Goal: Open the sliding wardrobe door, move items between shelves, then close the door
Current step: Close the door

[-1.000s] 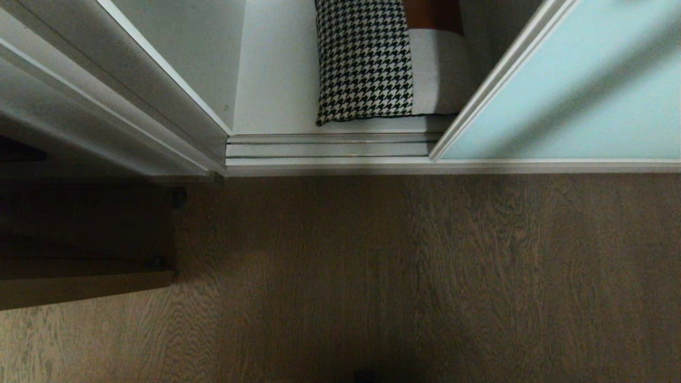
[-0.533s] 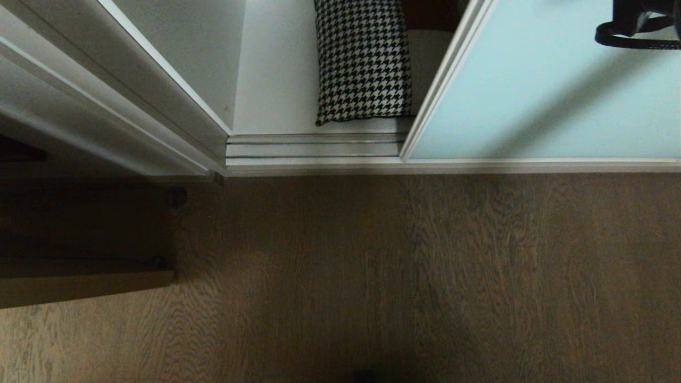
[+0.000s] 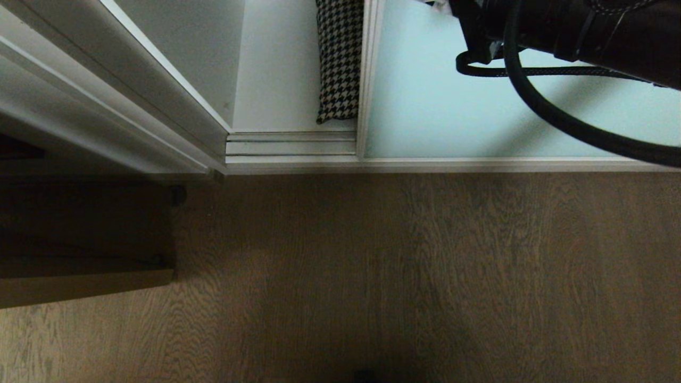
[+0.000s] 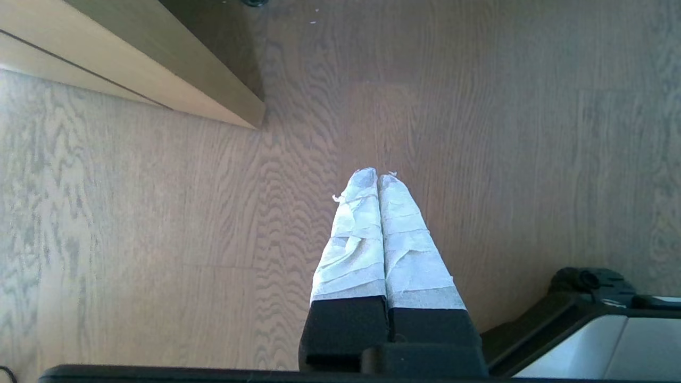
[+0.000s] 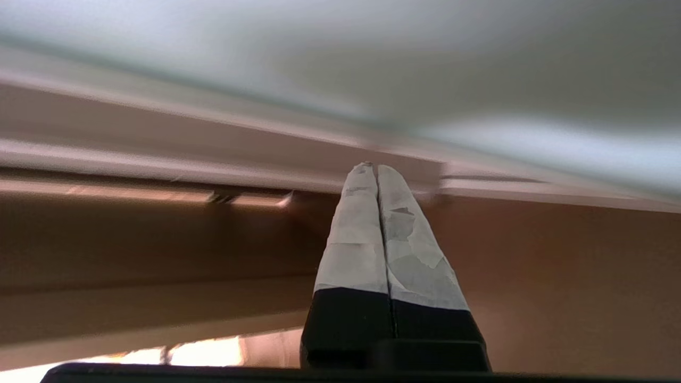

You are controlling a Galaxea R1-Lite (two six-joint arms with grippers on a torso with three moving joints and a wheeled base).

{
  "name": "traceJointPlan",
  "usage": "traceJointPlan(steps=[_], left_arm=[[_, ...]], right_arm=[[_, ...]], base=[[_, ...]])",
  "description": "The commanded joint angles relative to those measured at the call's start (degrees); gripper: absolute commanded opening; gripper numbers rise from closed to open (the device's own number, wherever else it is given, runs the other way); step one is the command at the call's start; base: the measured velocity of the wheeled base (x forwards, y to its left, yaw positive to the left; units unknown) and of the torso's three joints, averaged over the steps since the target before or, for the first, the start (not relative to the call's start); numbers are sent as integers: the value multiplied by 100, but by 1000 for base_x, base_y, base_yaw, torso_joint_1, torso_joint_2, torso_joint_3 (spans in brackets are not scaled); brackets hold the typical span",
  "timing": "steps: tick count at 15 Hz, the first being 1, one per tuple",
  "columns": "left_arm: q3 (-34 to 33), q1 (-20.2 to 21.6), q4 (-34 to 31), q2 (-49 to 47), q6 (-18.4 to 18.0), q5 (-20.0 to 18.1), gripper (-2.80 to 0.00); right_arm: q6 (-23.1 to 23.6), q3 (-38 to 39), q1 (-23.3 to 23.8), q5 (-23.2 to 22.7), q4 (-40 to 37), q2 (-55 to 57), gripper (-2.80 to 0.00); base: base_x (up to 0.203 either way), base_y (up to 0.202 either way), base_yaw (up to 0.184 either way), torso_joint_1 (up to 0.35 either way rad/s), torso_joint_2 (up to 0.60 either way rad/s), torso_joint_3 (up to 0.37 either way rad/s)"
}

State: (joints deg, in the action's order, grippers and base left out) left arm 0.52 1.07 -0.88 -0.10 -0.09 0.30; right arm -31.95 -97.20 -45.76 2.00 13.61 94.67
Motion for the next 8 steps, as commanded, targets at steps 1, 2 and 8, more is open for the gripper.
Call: traceJointPlan(steps=[1,2,8], left_arm=[[0,7,0,1,0,5,-280],[0,7,0,1,0,5,-280],[0,7,0,1,0,0,-280]], right_arm=[[-7,61,-453,-56,-36,-66,-280],[0,149,-527,-73,-48,-243,-280],[34,1403,-750,-221,-102,-2180,-280]], base=[[0,0,0,0,0,0],[0,0,0,0,0,0],[0,0,0,0,0,0]])
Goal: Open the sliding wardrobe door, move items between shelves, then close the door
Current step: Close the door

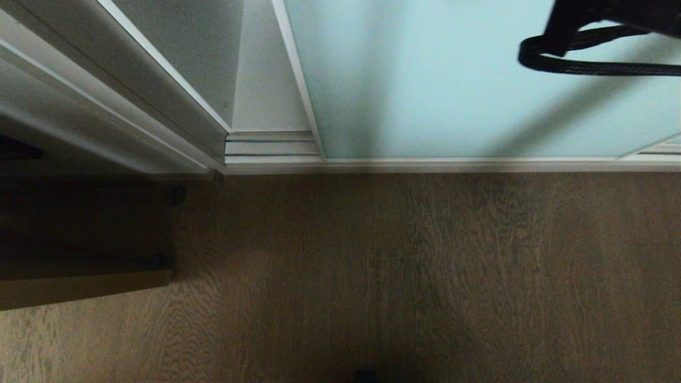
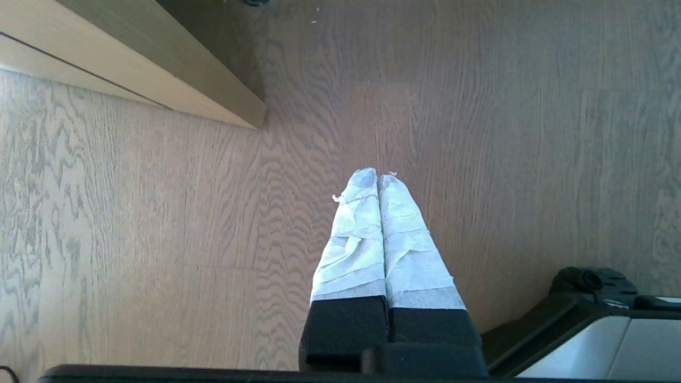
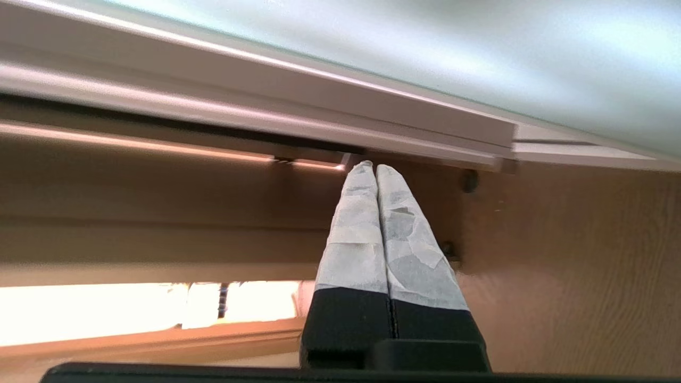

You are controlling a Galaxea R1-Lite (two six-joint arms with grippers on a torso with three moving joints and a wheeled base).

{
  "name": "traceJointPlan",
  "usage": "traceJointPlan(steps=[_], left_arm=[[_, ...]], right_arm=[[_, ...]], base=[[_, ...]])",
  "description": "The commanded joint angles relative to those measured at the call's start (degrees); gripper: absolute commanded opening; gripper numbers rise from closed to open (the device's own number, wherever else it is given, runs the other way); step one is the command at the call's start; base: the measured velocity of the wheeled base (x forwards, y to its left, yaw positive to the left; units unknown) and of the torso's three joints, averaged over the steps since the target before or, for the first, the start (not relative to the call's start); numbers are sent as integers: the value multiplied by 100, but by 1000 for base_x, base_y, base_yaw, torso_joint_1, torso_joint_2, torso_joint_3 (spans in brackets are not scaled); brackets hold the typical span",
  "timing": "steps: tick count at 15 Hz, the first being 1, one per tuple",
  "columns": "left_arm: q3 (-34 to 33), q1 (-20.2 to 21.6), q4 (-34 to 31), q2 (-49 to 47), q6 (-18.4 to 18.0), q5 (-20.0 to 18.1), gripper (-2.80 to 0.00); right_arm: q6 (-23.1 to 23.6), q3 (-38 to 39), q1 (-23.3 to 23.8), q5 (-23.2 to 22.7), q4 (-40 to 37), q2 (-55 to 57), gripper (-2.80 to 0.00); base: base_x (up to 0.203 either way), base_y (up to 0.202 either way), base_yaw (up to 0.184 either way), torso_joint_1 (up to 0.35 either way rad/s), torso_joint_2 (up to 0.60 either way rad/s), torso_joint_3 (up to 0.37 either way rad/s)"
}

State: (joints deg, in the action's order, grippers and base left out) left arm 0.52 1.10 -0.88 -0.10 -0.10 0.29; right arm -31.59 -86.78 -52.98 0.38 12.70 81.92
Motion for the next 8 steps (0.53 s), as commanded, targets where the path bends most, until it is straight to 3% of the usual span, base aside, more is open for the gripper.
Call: traceJointPlan(steps=[1,3,4,8], left_arm=[[0,5,0,1,1,6,-280],[0,5,0,1,1,6,-280],[0,5,0,1,1,6,-280],[0,5,0,1,1,-2,-280]], right_arm=[[43,550,-29,-103,-50,-1262,-280],[243,776,205,1,-275,-1925,-280],[338,823,540,130,-426,-2105,-280],[697,835,2330,364,-1094,-2867,-280]], base=[[0,0,0,0,0,0],[0,0,0,0,0,0],[0,0,0,0,0,0],[0,0,0,0,0,0]])
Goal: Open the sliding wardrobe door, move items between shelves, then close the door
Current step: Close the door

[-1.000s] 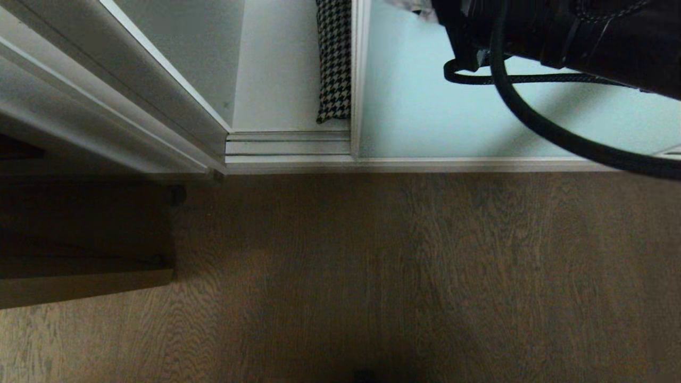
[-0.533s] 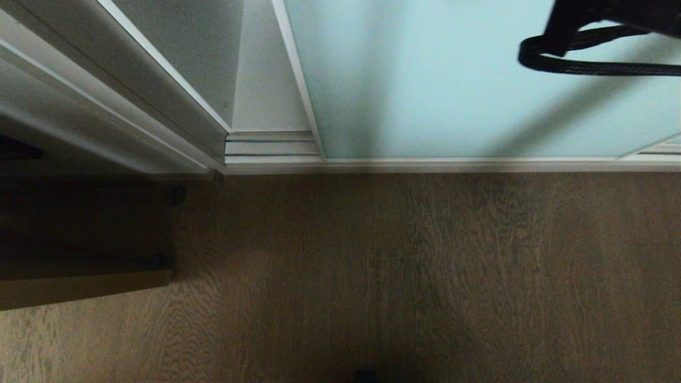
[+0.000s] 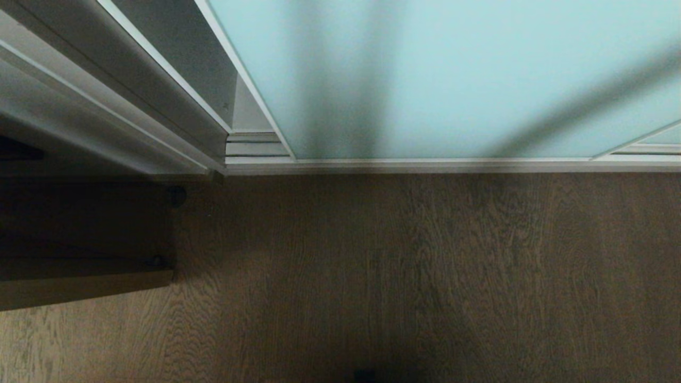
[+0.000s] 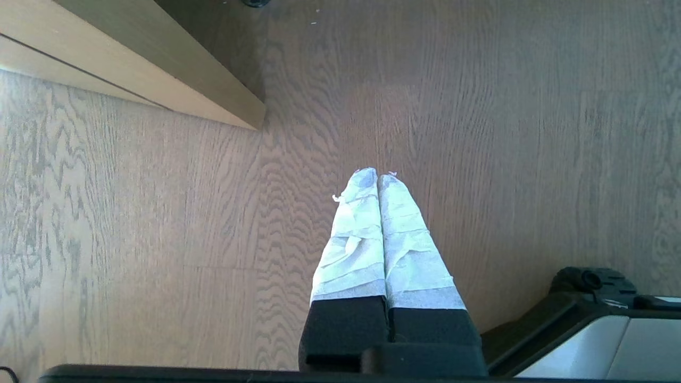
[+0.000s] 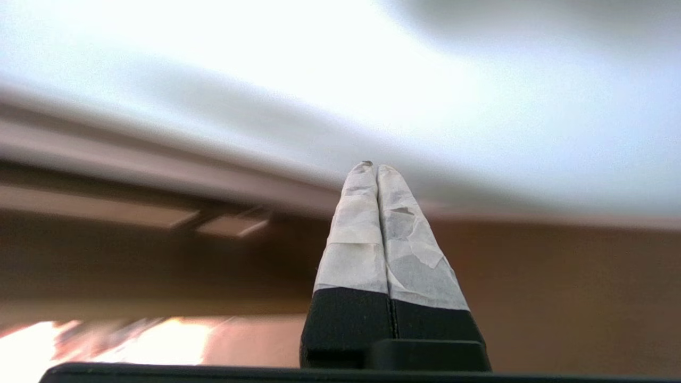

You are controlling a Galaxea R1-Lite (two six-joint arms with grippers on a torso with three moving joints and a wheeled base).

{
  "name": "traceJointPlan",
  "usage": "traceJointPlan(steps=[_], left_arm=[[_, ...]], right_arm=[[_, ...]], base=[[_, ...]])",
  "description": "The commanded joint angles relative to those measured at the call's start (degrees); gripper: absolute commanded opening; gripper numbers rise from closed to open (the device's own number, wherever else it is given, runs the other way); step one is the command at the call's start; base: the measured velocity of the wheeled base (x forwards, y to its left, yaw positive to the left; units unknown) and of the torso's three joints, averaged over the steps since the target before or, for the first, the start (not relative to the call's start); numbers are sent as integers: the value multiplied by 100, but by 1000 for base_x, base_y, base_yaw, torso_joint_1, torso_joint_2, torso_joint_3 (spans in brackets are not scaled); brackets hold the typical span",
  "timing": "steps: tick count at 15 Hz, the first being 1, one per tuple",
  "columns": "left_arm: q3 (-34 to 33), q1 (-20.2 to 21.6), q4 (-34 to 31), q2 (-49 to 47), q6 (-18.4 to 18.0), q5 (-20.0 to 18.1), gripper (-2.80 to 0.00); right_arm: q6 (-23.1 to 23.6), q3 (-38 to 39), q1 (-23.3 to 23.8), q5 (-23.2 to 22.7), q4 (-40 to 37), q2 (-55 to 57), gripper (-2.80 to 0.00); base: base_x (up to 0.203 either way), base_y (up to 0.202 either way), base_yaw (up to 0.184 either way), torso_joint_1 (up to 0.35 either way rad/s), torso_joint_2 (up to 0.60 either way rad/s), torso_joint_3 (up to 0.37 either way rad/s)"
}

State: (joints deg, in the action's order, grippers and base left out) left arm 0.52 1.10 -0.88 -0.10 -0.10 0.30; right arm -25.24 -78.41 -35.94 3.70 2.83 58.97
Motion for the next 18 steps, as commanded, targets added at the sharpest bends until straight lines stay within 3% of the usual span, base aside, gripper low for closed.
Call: traceJointPlan(steps=[1,10,14,18], left_arm=[[0,5,0,1,1,5,-280],[0,5,0,1,1,5,-280],[0,5,0,1,1,5,-280],[0,3,0,1,1,5,-280]], right_arm=[[131,-21,1056,99,-178,-713,-280],[252,-33,5461,305,-246,-980,-280],[242,60,7220,1307,-79,-594,-280],[288,5,8923,1633,676,434,-280]], base=[[0,0,0,0,0,0],[0,0,0,0,0,0],[0,0,0,0,0,0],[0,0,0,0,0,0]])
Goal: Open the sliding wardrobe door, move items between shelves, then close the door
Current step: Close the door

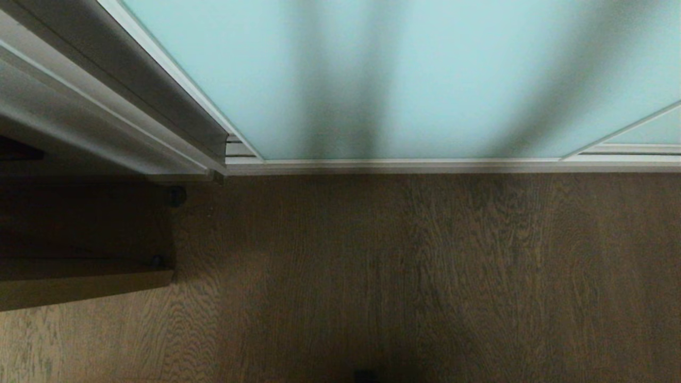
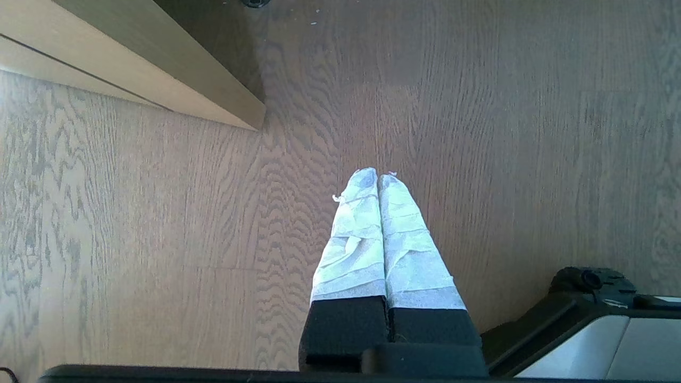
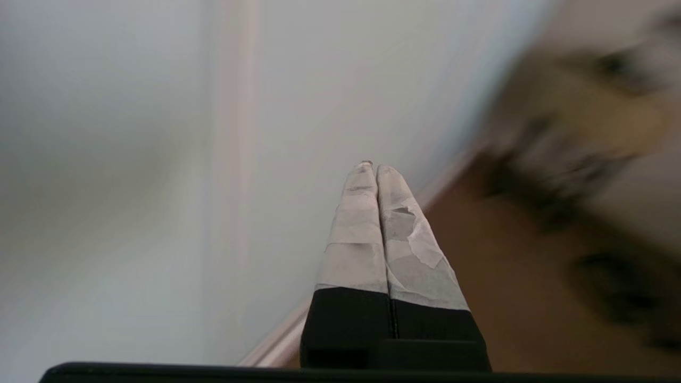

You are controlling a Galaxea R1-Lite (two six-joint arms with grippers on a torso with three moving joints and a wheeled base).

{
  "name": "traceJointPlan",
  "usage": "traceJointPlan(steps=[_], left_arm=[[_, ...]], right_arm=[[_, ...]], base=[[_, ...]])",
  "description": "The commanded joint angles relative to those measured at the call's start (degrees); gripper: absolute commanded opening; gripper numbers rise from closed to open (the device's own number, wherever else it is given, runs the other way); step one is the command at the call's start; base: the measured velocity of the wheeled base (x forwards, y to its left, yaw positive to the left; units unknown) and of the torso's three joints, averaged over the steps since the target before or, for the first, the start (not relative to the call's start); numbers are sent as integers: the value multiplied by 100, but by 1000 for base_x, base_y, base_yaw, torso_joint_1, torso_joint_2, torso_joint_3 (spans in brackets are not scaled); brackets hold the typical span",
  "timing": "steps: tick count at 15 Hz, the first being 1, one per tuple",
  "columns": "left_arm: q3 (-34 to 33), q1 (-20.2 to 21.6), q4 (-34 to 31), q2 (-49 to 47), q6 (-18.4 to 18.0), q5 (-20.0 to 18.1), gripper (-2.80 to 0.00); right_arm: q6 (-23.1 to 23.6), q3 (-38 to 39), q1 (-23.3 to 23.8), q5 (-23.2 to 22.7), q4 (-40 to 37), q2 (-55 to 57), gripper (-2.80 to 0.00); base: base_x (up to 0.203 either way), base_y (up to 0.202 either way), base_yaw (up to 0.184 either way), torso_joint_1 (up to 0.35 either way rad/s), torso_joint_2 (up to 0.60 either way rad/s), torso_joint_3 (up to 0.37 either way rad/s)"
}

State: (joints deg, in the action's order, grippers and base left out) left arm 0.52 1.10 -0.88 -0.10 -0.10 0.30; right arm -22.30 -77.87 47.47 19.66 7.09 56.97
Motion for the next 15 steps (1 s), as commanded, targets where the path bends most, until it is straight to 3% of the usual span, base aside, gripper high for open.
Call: traceJointPlan(steps=[1,5,7,10,15], left_arm=[[0,5,0,1,1,5,-280],[0,3,0,1,1,5,-280],[0,5,0,1,1,-3,-280],[0,5,0,1,1,5,-280],[0,5,0,1,1,5,-280]], right_arm=[[19,-117,864,42,579,909,-280],[16,-702,1393,-327,1586,2030,-280],[-126,-1260,1630,-1050,1689,2547,-280],[-748,-1946,1791,-2272,1716,3082,-280],[-1625,-2685,1810,-3669,1584,3622,-280]], base=[[0,0,0,0,0,0],[0,0,0,0,0,0],[0,0,0,0,0,0],[0,0,0,0,0,0],[0,0,0,0,0,0]])
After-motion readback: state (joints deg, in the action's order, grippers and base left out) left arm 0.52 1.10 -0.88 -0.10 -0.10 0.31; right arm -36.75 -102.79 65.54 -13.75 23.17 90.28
